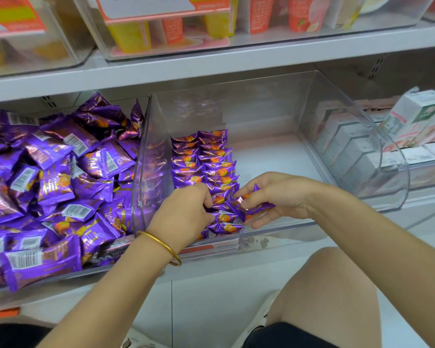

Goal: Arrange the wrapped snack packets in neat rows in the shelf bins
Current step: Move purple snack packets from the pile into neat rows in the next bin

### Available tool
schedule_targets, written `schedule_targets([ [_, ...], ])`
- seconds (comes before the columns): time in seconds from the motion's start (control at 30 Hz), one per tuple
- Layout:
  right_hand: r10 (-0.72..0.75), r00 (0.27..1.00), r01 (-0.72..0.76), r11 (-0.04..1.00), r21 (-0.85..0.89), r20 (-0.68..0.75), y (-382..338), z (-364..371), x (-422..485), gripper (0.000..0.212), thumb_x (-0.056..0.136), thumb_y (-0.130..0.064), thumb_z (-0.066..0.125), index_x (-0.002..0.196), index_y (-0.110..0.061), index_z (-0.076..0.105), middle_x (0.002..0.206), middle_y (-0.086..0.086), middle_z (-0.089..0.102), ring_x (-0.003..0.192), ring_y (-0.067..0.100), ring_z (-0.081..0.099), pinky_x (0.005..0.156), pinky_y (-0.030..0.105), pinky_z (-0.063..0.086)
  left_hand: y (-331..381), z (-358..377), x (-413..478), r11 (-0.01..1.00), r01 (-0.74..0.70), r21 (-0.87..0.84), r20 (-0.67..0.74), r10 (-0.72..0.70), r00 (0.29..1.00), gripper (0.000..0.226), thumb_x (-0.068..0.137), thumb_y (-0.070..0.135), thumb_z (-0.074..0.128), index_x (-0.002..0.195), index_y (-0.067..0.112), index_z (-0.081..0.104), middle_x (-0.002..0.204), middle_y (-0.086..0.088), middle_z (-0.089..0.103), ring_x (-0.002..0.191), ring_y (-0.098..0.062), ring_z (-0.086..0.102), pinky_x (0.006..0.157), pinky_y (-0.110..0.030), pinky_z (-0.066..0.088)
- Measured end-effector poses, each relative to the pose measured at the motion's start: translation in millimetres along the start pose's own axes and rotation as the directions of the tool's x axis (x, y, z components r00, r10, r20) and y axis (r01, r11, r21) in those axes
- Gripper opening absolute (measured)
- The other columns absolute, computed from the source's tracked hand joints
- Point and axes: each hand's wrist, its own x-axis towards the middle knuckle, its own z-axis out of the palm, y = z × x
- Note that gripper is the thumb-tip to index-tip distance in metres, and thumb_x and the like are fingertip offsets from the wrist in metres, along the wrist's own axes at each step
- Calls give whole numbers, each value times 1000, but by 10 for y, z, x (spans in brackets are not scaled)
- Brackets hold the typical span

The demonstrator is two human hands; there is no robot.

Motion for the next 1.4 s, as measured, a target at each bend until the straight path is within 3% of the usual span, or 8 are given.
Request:
schedule_targets([
  [0.2, 15, 1000, -14, 1000, 23, -19, 14, -24, 3, 25, 87, 3, 57, 109, -5, 63, 86, 9, 65, 81, 26, 64, 82, 45, 54, 40, 26, 50, 989, -64, 132, -143, 83, 986, 17, 90, 19, 58, 106, 14, 62, 95, -4, 57, 102, -26, 54, 86, -38, 46],
  [0.37, 14, 999, -12, 999, 36, -35, 62, -42, 4, 19, 86, 3, 58, 99, -9, 64, 92, 10, 64, 87, 22, 61, 81, 46, 55, 84, 67, 143, 932, -68, 357, -54, 93, 994, 37, 93, 5, 44, 127, 15, 57, 124, -9, 45, 117, -29, 40, 92, -40, 43],
  [0.6, 20, 1000, -19, 998, 54, -10, 61, -50, 18, 18, 86, 5, 57, 96, -8, 64, 95, 12, 65, 90, 24, 62, 84, 48, 54, 58, 86, 139, 967, -95, 237, 16, 94, 995, 57, 84, -10, 41, 131, 19, 53, 132, -6, 43, 124, -26, 36, 101, -43, 36],
  [0.9, 16, 1000, -16, 1000, -8, 1, 59, -65, 60, 23, 86, 3, 60, 105, -9, 61, 106, 10, 61, 98, 20, 58, 83, 46, 55, 69, 32, 122, 981, -60, 184, -42, 69, 997, 54, 84, -7, 41, 125, 24, 58, 130, 6, 52, 125, -21, 38, 98, -41, 37],
  [1.07, -73, 994, 84, 987, 135, -79, -60, -287, 12, 15, 86, 10, 51, 81, -3, 58, 75, 11, 55, 68, 19, 56, 65, 34, 58, 182, -19, 256, 988, 11, 153, -227, 24, 974, 41, 88, 0, 41, 124, 13, 56, 135, -3, 47, 125, -27, 35, 99, -40, 33],
  [1.17, -158, 957, 211, 954, 211, -244, -178, -472, 140, 21, 83, 14, 46, 73, -2, 52, 72, 12, 51, 64, 21, 55, 61, 32, 58, 266, 24, 463, 981, -1, 195, -232, 47, 972, 37, 93, 9, 42, 129, 9, 49, 145, -5, 35, 134, -25, 27, 103, -43, 30],
  [1.3, -358, 792, 301, 934, -194, -494, -304, -694, 584, 21, 74, 10, 65, 86, -6, 60, 80, 10, 53, 68, 18, 51, 64, 24, 50, 254, 173, 759, 966, 24, 257, -202, 30, 979, 48, 98, 29, 37, 143, 14, 28, 155, -6, 16, 144, -24, 7, 113, -46, 18],
  [1.4, -465, 710, 255, 870, -422, -529, -311, -755, 883, 27, 68, 3, 75, 94, -2, 66, 87, 9, 57, 79, 20, 51, 57, 18, 35, 203, 253, 818, 962, 88, 257, -183, -41, 982, 53, 100, 36, 29, 148, 17, 18, 157, -6, 10, 145, -23, 3, 115, -46, 10],
])
